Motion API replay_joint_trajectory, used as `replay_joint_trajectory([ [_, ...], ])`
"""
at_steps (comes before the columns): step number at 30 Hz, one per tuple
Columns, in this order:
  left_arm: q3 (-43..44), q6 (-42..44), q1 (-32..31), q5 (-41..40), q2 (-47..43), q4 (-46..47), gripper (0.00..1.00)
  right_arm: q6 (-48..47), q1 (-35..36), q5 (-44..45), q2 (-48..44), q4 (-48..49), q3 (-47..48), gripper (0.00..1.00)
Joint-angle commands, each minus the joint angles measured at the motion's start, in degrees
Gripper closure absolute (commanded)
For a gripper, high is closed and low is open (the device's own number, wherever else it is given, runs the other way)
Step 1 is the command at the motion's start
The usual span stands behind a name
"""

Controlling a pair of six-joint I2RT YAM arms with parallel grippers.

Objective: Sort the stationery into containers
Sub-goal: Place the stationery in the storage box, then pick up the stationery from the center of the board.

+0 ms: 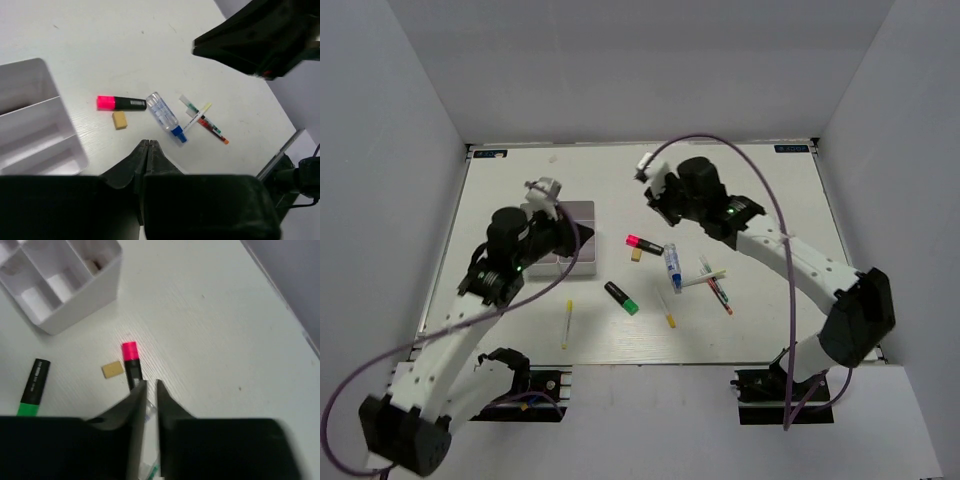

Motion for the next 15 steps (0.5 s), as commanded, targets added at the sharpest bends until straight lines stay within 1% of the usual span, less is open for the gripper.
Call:
replay_joint_trajectory([
  [1, 5.9, -3.0, -2.8, 6.9, 11.2, 3.3, 0.87, 9.9, -4.8, -1.0, -4.3, 2.2, -7.8, 0.74],
  [2, 7.0, -3.0, -3.8, 4.3, 14.0, 2.1, 0.85, 11.6, -5.9, -1.8, -5.0, 2.5, -9.0, 0.58],
  [3, 9.1, -3.0, -4.7, 3.3, 16.5, 0.6, 0.81, 12.2, -8.7, -2.6, -7.8, 2.5, -11.2, 0.38],
  [4, 10.3, -3.0, -5.8, 2.3, 21.4, -0.4, 0.68, 13.3, -9.7, -4.0, -9.0, 3.2, -13.4, 0.33],
  [5, 11.4, -2.3, -7.9, 0.0, 23.7, -1.5, 0.61, 13.9, -10.5, -5.8, -9.8, 3.6, -15.1, 0.31],
  [6, 13.9, -2.3, -9.0, -1.3, 26.1, -3.6, 0.54, 14.3, -13.6, -7.1, -12.5, 4.6, -16.2, 0.30],
  [7, 15.3, -1.6, -10.2, -2.8, 28.3, -4.7, 0.46, 15.4, -14.4, -7.9, -13.0, 4.6, -16.5, 0.32],
  [8, 16.7, -1.6, -12.4, -5.2, 32.8, -5.7, 0.44, 15.7, -16.3, -8.7, -14.2, 4.2, -16.6, 0.35],
  [9, 19.4, -1.6, -13.4, -6.5, 34.9, -6.7, 0.43, 15.9, -17.1, -11.2, -14.8, 4.3, -16.7, 0.39],
  [10, 20.5, -1.6, -14.5, -7.9, 36.7, -8.3, 0.40, 16.8, -19.3, -12.0, -16.1, 4.1, -17.1, 0.51],
  [12, 22.8, -1.6, -16.9, -11.9, 41.0, -9.0, 0.38, 17.1, -20.6, -15.2, -16.9, 4.0, -17.6, 0.66],
  [13, 23.5, -1.6, -17.6, -14.7, 42.5, -9.6, 0.37, 17.8, -22.2, -16.1, -18.1, 4.0, -18.3, 0.76],
  [14, 24.4, -1.6, -17.6, -15.8, 44.2, -10.3, 0.37, 18.0, -22.8, -17.7, -18.4, 4.0, -18.5, 0.79],
  [15, 26.9, -1.6, -19.0, -17.1, 48.0, -11.2, 0.37, 18.3, -23.1, -19.1, -18.6, 3.9, -18.8, 0.79],
])
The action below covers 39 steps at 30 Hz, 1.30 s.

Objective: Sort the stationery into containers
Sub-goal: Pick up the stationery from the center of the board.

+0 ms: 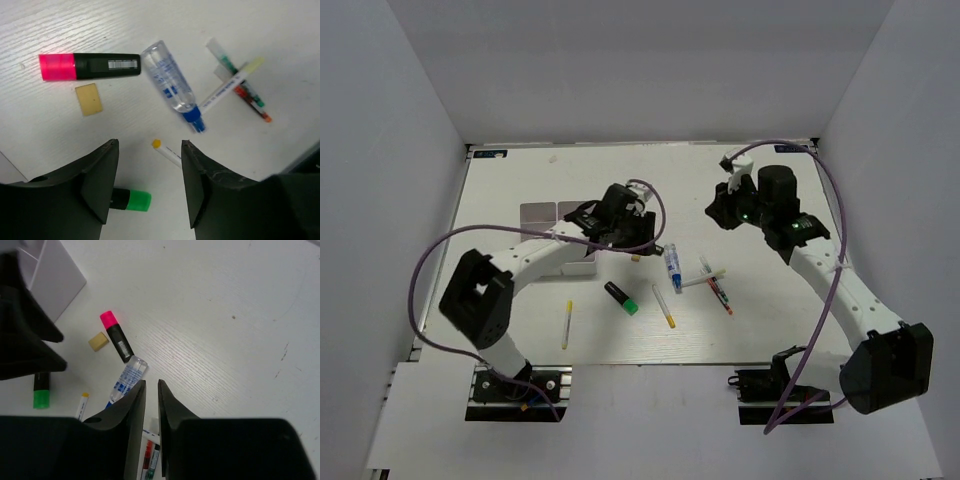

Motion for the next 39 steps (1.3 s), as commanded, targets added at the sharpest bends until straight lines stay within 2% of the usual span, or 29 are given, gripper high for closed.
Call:
replay_joint_trajectory([
  [1, 6.1, 0.3, -1.6, -9.6, 5.4, -6.2, 0.37, 2.7, -2.7, -7.4, -3.0, 2.4, -0.8, 0.79],
  [7, 11.2, -0.3, -4.3, -18.7, 13.3, -10.2, 0.34, 3.3, -5.7, -12.0, -5.9, 4.3, -3.1, 0.79],
  [12, 14.1, -0.3, -4.3, -22.0, 17.3, -10.9, 0.33, 3.5, -7.9, -15.1, -7.2, 5.1, -4.6, 0.72],
  [23, 19.0, -0.9, -3.8, -21.5, 24.2, -12.6, 0.32, 3.5, -10.9, -20.2, -8.6, 5.7, -6.4, 0.68],
  [30, 17.6, -0.9, -3.3, -20.9, 23.5, -12.6, 0.53, 4.1, -12.7, -23.3, -9.2, 5.8, -6.8, 0.67],
  [31, 16.8, -0.9, -3.3, -20.9, 23.5, -11.9, 0.61, 4.2, -13.0, -23.4, -9.4, 5.8, -7.0, 0.67],
  [33, 15.2, -0.9, -3.3, -20.9, 20.7, -10.4, 0.69, 3.9, -13.2, -24.3, -9.4, 5.8, -7.0, 0.67],
  [34, 14.6, -0.9, -3.3, -20.9, 19.5, -9.7, 0.72, 3.0, -13.4, -24.5, -9.4, 5.8, -7.3, 0.58],
  [35, 14.1, -0.9, -3.3, -21.6, 18.1, -9.0, 0.78, 2.4, -13.5, -25.4, -9.3, 5.3, -7.3, 0.44],
  [37, 13.6, -1.4, -3.3, -22.2, 13.7, -8.4, 0.82, -0.5, -13.6, -27.7, -9.3, 4.3, -7.4, 0.10],
  [39, 11.3, -2.6, -2.7, -22.2, 9.1, -6.9, 0.85, -1.1, -13.7, -28.5, -8.8, 3.9, -7.7, 0.10],
])
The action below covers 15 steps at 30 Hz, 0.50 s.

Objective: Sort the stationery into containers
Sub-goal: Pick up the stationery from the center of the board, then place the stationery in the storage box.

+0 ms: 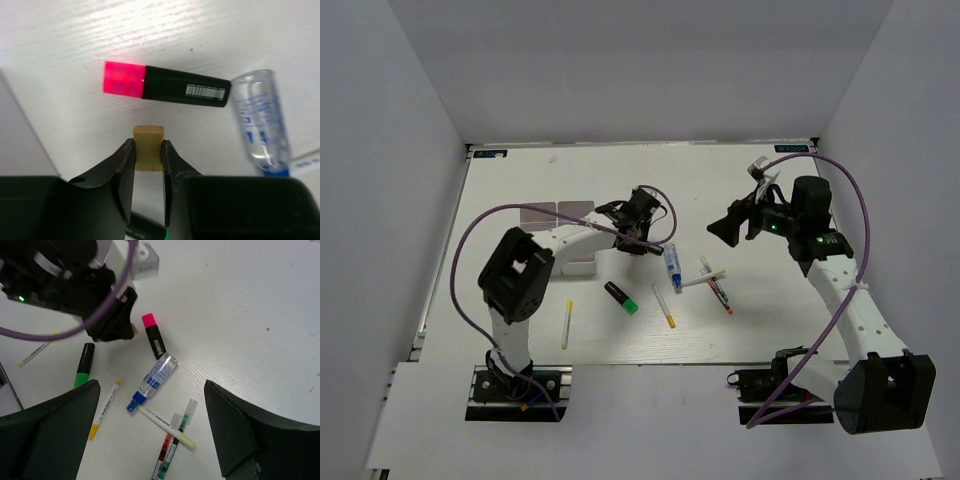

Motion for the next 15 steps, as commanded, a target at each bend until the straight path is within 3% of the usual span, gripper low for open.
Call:
replay_joint_trajectory([
  [1, -2.2, -1.5, 1.5, -3.0, -11.9, 5.4, 0.85, -3.1, -0.4, -4.3, -0.4, 0.3, -1.0, 0.10],
  [4, -4.0, -3.4, 2.9, -5.7, -16.2, 6.2, 0.86, -3.5, -0.6, -5.1, -0.4, 0.5, -2.0, 0.22],
  [5, -4.0, -3.4, 2.9, -5.7, -18.9, 6.8, 0.86, -3.7, -0.9, -5.2, -0.5, 0.6, -2.3, 0.31],
  [9, -8.1, -6.8, 5.5, -9.2, -24.8, 9.2, 0.92, -3.7, -1.2, -6.4, -0.5, 0.6, -2.4, 0.45],
  [15, -12.6, -17.1, 8.6, -19.3, -27.6, 7.3, 1.00, -3.4, -1.5, -7.2, -0.8, 1.0, -2.8, 0.47],
])
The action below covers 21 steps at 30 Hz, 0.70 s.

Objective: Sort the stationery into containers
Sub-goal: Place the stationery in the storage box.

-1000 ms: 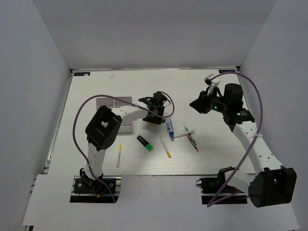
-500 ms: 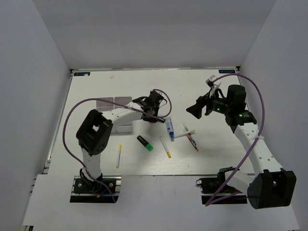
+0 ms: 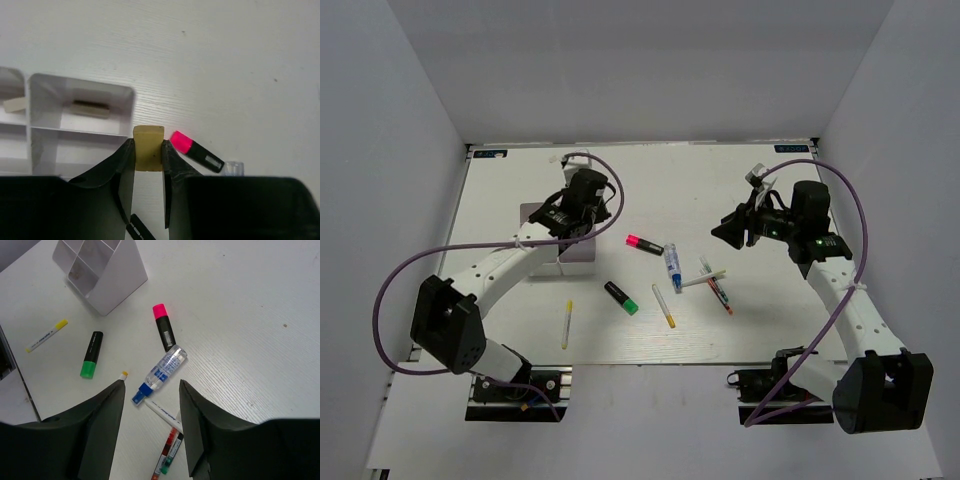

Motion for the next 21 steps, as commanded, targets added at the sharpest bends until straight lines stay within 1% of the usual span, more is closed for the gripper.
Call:
replay_joint_trajectory([
  [1, -1.7, -8.6, 1.7, -7.7, -0.7, -2.8, 1.00, 0.0, -0.5, -1.9, -0.7, 1.6, -0.4, 0.47],
  [3, -1.7, -12.1, 2.4, -7.7, -0.7, -3.4, 1.00, 0.2, -0.4, -2.1, -0.8, 1.6, -0.5, 0.47],
  [5, -1.1, -13.9, 2.9, -8.5, -0.7, -4.0, 1.00, 0.2, -0.6, -2.3, -0.6, 1.6, -0.6, 0.47],
  [6, -1.1, -15.8, 3.5, -9.7, -0.7, -3.5, 1.00, 0.2, -0.7, -2.4, -0.6, 1.6, -0.7, 0.47],
  [9, -1.7, -16.4, 4.0, -11.6, -1.2, -2.2, 1.00, 0.1, -1.0, -2.6, -0.7, 1.6, -1.1, 0.45],
  [11, -1.7, -17.9, 4.0, -12.1, -1.2, -1.4, 0.97, 0.2, -1.2, -2.8, -0.6, 1.7, -1.1, 0.45],
  [12, -2.3, -17.9, 4.6, -12.7, -1.2, -0.7, 0.97, 0.3, -1.2, -3.1, -0.6, 1.9, -1.3, 0.45],
  [13, -2.3, -19.6, 4.6, -12.7, -1.2, -0.7, 0.95, 0.3, -1.3, -3.4, -0.6, 2.0, -1.3, 0.45],
  [15, -2.3, -20.7, 5.1, -14.1, 0.3, -0.7, 0.90, 0.5, -1.4, -3.9, -0.3, 2.2, -1.2, 0.44],
  [16, -1.7, -22.8, 5.1, -14.6, 0.9, -1.6, 0.87, 0.5, -1.4, -4.0, -0.1, 2.0, -1.3, 0.44],
  [17, -1.7, -23.7, 5.1, -15.2, 1.5, -2.1, 0.87, 0.5, -1.4, -4.2, -0.1, 2.0, -1.2, 0.42],
  [19, -1.7, -24.3, 5.7, -15.2, 2.3, -2.2, 0.87, 0.2, -1.3, -4.1, 0.1, 1.9, -1.3, 0.42],
  [21, -2.2, -24.3, 5.7, -15.2, 2.3, -0.1, 0.84, -0.2, -1.6, -4.2, 0.0, 1.8, -1.5, 0.42],
])
